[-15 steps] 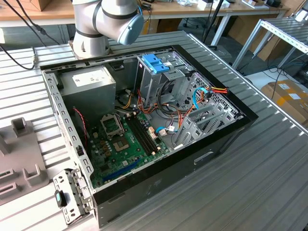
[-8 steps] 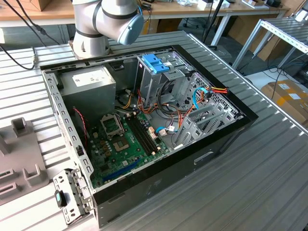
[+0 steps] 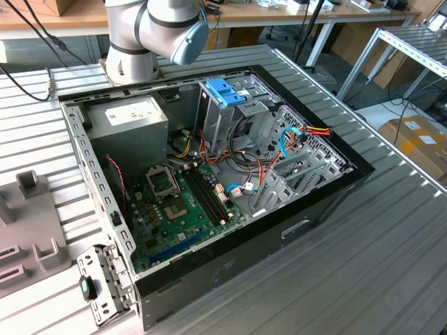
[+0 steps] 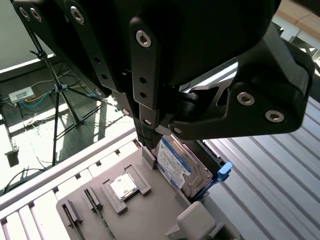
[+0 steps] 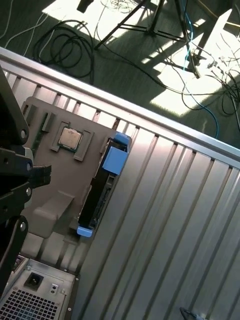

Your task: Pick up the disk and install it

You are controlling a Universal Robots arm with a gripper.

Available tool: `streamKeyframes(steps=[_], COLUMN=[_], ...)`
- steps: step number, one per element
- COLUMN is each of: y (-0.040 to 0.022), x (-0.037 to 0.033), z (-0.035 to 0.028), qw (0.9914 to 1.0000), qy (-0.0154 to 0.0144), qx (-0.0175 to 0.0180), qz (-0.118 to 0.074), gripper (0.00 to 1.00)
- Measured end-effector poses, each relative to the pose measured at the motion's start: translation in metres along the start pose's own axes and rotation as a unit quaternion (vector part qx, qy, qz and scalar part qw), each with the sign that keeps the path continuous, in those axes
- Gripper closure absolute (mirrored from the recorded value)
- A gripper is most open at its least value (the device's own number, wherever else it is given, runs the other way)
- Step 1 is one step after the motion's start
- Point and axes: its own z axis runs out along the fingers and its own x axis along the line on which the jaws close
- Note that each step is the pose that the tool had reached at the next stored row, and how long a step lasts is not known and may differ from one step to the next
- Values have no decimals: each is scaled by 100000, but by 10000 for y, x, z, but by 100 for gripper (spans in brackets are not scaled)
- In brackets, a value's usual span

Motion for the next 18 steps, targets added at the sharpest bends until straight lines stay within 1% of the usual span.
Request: streamKeyframes(steps=[4, 9, 11, 18], y=[0, 0, 0, 0], x=[0, 0, 0, 0], z=[0, 0, 0, 0], qw=[99989, 99970, 99951, 99894], qy=[64, 107, 138, 204], qx=[-35, -59, -78, -111], qz=[-1487, -2455, -3141, -4598], gripper=[89, 89, 89, 89])
